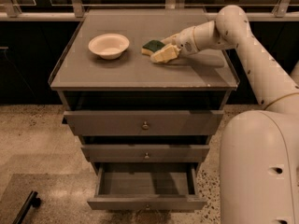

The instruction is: Place sponge into bottom drawer

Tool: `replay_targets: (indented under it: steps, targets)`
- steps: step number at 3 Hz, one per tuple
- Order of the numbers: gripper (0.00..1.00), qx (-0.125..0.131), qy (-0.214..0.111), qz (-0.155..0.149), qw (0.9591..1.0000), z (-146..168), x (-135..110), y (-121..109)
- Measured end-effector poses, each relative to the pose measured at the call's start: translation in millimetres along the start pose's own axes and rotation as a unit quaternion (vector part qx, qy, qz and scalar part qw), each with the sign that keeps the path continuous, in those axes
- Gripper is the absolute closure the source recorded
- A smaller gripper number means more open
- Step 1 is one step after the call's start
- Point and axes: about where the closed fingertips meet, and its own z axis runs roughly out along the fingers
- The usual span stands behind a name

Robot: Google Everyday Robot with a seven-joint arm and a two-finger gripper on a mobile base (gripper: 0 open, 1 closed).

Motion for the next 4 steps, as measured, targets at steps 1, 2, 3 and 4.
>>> replay_targets:
  steps: [1,2,3,4]
  targets:
    - [0.64,0.000,0.000,0.000,1.0000,0.0,0.0,0.0]
    - [0.88,0.000,0.000,0.000,1.0000,0.1,0.0,0.0]
    - [1.00,0.000,0.000,0.000,1.0000,0.1,0.0,0.0]
    - [1.00,0.000,0.000,0.000,1.0000,0.1,0.0,0.1]
